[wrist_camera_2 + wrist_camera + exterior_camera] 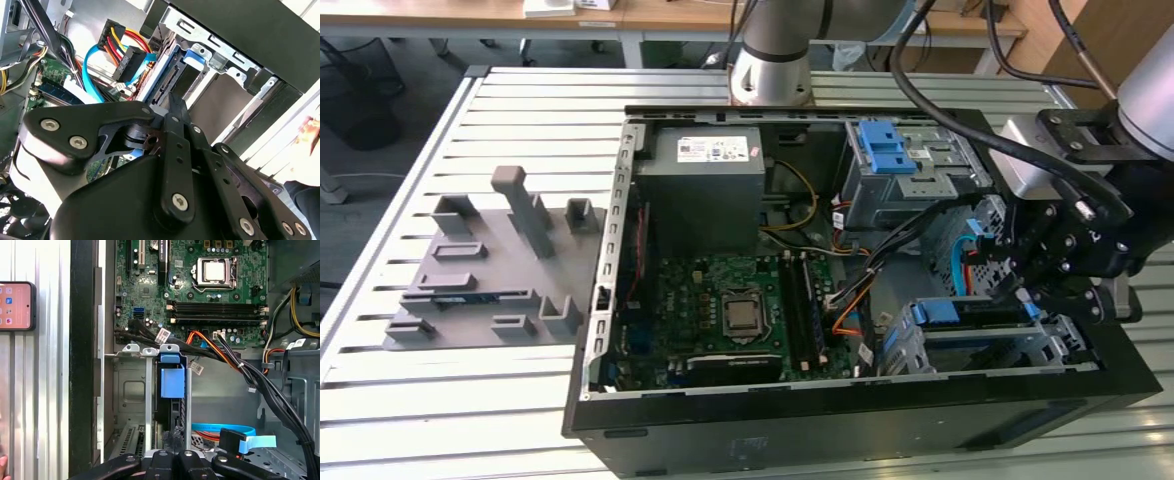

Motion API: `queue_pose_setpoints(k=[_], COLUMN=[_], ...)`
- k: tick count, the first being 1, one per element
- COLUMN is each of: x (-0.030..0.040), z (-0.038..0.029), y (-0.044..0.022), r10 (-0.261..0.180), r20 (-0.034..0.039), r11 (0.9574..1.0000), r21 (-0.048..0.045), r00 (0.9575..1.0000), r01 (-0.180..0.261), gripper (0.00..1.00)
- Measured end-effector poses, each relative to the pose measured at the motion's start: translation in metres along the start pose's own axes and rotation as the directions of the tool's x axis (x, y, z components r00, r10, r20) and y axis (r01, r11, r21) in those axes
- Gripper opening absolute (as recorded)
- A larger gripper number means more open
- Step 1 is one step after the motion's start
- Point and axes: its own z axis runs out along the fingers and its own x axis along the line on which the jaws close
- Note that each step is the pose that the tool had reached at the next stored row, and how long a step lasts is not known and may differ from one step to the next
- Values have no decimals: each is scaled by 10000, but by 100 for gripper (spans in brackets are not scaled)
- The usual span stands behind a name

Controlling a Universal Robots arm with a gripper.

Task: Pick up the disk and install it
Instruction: 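Insert the first disk wire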

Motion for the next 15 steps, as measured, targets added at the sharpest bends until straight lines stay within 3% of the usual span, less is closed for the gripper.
queue_pose_setpoints(k=[7, 15], x=[-5, -75], z=[-77, -76], y=[1, -12], r10=[0, 2], r20=[0, 0], r11=[10000, 10000], r21=[0, 0], r00=[10000, 10000], r01=[0, -2], gripper=[11, 11])
